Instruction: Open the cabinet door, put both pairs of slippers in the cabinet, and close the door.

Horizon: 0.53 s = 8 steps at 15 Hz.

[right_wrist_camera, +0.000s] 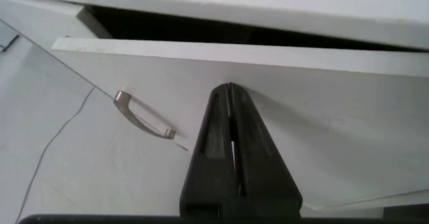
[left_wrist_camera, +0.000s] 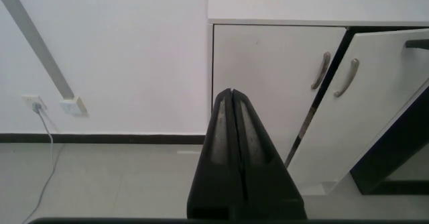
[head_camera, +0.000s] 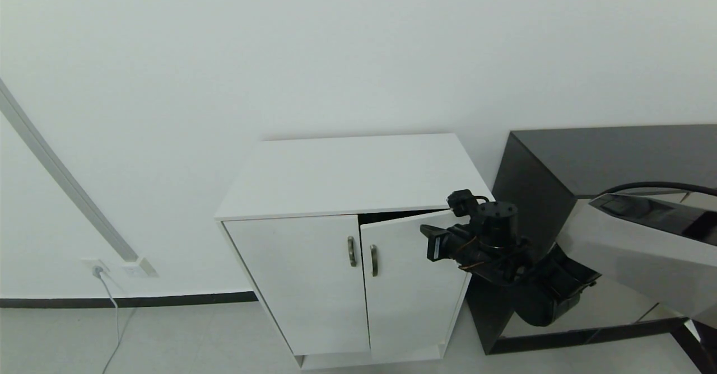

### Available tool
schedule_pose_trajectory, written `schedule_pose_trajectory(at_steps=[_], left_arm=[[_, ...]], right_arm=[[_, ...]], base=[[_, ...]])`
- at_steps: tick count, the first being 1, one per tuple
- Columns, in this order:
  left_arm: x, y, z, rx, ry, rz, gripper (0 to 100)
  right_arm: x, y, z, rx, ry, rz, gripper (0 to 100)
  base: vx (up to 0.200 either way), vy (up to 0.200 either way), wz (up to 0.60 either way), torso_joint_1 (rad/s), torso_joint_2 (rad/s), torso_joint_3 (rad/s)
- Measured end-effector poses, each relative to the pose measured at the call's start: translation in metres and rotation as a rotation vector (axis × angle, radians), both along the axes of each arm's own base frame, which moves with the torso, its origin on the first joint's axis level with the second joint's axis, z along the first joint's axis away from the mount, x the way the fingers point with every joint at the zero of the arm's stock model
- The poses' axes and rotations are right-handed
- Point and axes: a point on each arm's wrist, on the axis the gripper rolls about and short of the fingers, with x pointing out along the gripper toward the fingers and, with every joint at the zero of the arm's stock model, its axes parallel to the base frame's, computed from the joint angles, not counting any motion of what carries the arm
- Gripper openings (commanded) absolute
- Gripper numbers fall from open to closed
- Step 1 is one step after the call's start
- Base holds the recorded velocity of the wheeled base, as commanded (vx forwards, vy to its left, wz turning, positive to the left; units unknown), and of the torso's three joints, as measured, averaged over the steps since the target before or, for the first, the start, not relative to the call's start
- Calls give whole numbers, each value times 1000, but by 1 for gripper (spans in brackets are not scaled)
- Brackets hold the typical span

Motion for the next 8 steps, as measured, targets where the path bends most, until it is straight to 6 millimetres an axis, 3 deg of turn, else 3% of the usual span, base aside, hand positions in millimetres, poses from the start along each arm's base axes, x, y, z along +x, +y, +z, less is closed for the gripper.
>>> schedule_pose_trajectory(at_steps=[8], left_arm=[[0,0,0,0,0,0,0]], right_arm=[[10,0,0,1,-2,-10,0]], base=[[0,0,0,0,0,0]])
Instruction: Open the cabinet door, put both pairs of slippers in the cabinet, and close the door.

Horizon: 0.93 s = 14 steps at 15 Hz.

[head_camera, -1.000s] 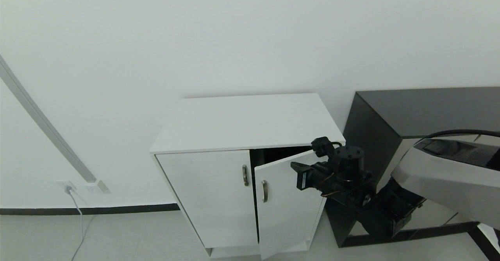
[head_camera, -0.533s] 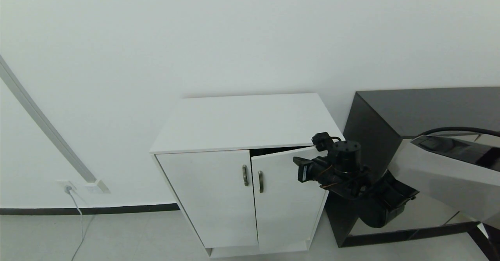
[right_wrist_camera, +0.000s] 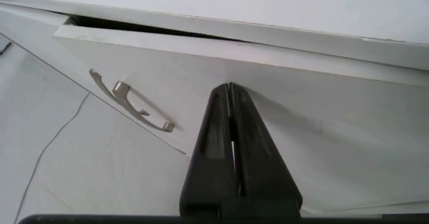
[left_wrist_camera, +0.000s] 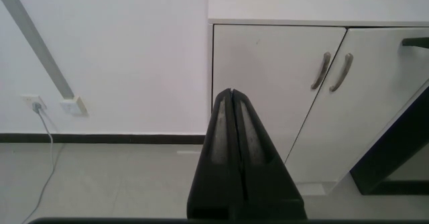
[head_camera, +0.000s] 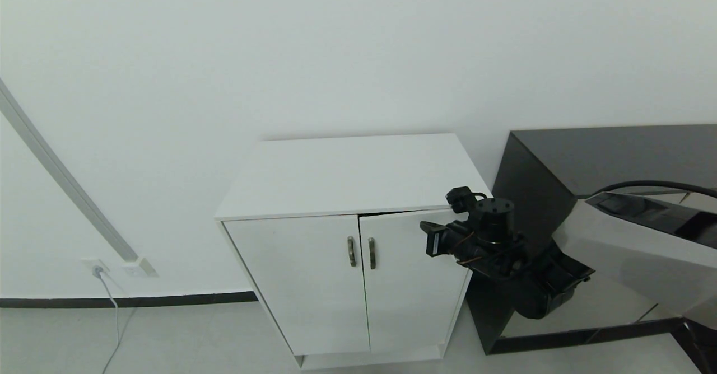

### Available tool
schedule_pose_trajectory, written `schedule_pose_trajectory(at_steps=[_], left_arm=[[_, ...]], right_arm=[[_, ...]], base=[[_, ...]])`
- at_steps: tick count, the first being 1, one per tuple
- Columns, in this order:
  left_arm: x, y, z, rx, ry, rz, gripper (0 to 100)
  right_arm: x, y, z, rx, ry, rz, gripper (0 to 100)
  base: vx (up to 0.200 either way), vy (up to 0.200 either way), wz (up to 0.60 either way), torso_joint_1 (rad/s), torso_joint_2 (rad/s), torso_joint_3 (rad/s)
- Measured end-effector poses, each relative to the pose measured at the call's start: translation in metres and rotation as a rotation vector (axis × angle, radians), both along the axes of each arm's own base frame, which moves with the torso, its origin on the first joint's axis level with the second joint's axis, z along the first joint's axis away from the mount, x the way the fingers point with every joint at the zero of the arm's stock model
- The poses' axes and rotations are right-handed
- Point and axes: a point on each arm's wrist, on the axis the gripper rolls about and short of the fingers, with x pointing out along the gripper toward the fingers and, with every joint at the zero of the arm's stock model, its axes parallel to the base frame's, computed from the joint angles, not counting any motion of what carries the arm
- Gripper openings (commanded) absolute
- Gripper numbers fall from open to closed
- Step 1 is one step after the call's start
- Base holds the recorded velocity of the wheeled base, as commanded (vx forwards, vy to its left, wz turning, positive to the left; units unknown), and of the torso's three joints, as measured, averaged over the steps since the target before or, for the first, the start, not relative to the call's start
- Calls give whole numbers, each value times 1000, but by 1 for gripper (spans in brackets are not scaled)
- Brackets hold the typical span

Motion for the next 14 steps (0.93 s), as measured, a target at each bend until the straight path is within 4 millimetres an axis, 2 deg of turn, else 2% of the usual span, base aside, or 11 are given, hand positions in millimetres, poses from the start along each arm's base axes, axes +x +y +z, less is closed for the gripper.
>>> schedule_pose_trajectory(at_steps=[14], left_arm=[[0,0,0,0,0,0,0]], right_arm=[[10,5,-2,5,-17,-6,0]], base=[[0,0,0,0,0,0]])
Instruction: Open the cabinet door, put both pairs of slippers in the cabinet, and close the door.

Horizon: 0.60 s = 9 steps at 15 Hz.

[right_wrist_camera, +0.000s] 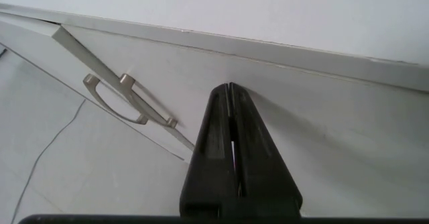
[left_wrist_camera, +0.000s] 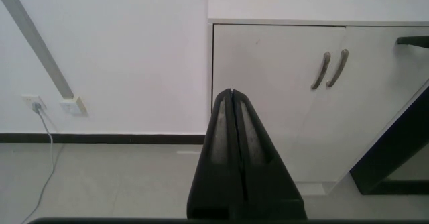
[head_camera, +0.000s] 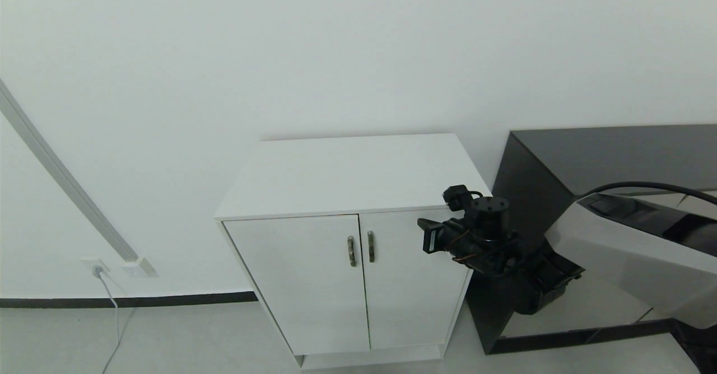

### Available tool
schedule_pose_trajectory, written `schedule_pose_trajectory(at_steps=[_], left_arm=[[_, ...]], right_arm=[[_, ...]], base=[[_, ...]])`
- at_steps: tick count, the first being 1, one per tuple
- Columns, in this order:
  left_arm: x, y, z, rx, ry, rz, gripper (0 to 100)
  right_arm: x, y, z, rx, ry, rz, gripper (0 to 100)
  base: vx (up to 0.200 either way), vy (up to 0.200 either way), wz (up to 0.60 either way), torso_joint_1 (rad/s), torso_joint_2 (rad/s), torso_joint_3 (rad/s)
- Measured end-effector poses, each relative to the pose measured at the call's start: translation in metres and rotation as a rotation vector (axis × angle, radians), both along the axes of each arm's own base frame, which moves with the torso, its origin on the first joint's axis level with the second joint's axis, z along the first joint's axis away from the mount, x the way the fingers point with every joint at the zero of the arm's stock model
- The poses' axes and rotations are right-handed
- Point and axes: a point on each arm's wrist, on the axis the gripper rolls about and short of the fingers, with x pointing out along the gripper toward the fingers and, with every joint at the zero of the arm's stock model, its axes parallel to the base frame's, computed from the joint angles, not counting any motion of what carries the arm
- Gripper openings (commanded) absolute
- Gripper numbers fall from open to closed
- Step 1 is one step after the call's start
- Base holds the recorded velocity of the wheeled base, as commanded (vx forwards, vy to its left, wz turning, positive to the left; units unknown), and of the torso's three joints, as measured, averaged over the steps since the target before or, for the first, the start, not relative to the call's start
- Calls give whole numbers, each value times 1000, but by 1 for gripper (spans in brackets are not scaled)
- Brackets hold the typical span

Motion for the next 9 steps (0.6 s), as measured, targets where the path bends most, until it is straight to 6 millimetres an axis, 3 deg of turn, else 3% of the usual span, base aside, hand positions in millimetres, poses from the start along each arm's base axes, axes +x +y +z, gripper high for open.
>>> schedule_pose_trajectory(at_steps=[5,9], left_arm=[[0,0,0,0,0,0,0],[0,0,0,0,0,0,0]], right_arm=[[2,1,0,-2,1,-2,0],[-24,-8,0,-17,21,-2,0]], base=[[0,0,0,0,0,0],[0,0,0,0,0,0]])
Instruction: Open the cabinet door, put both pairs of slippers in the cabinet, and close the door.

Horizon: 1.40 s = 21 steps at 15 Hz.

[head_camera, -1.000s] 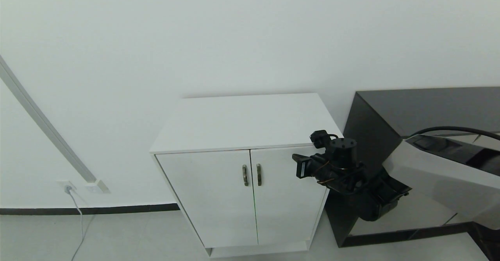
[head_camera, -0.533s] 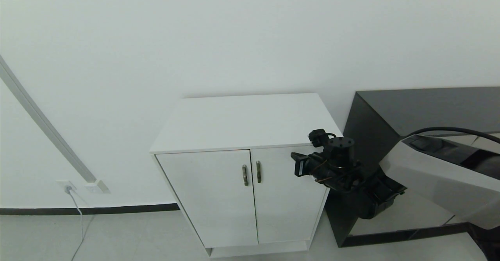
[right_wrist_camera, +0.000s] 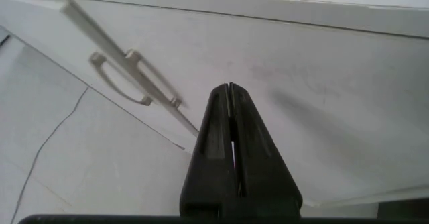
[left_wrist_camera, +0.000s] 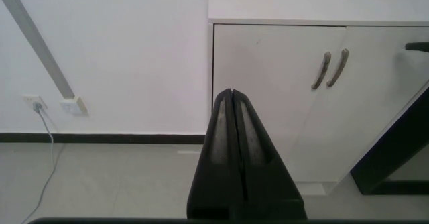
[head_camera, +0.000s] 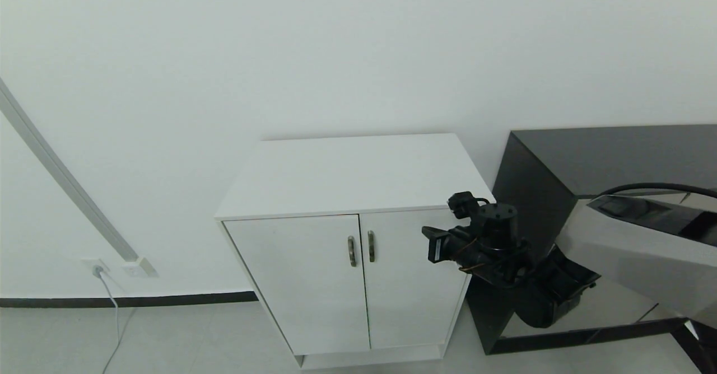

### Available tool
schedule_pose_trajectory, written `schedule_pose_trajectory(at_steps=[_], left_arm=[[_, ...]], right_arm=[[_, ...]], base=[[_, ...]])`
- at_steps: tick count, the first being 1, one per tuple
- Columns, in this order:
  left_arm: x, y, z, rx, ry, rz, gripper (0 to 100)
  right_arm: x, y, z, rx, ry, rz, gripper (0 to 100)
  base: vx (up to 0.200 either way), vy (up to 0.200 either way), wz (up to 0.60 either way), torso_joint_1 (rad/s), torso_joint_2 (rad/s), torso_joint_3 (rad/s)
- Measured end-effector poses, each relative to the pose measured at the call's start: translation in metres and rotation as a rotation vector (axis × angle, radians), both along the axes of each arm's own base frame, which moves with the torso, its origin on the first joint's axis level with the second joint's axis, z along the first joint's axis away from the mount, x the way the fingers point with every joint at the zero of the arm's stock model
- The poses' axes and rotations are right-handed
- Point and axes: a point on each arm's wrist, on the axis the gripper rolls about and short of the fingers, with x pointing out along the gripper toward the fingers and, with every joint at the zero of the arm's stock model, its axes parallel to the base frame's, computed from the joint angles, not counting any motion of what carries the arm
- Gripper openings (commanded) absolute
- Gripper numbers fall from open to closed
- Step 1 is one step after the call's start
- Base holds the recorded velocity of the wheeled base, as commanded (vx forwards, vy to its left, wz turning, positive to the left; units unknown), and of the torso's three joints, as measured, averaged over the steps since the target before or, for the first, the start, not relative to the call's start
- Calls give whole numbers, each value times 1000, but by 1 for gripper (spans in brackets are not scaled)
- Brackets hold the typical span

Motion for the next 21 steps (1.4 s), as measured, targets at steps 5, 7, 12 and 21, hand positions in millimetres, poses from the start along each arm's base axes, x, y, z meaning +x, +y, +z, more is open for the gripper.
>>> schedule_pose_trajectory(at_steps=[5,7,12,21], left_arm=[[0,0,0,0,0,0,0],[0,0,0,0,0,0,0],[0,0,0,0,0,0,0],[0,0,0,0,0,0,0]], right_arm=[[-58,-33,39,5,-29,-34,0],[-83,-53,58,3,-57,-98,0],[-126,-131,93,-104,-179,-422,0],[-226,-213,87,-214,-185,-667,0]], base=[[0,0,0,0,0,0],[0,0,0,0,0,0],[0,0,0,0,0,0],[0,0,0,0,0,0]])
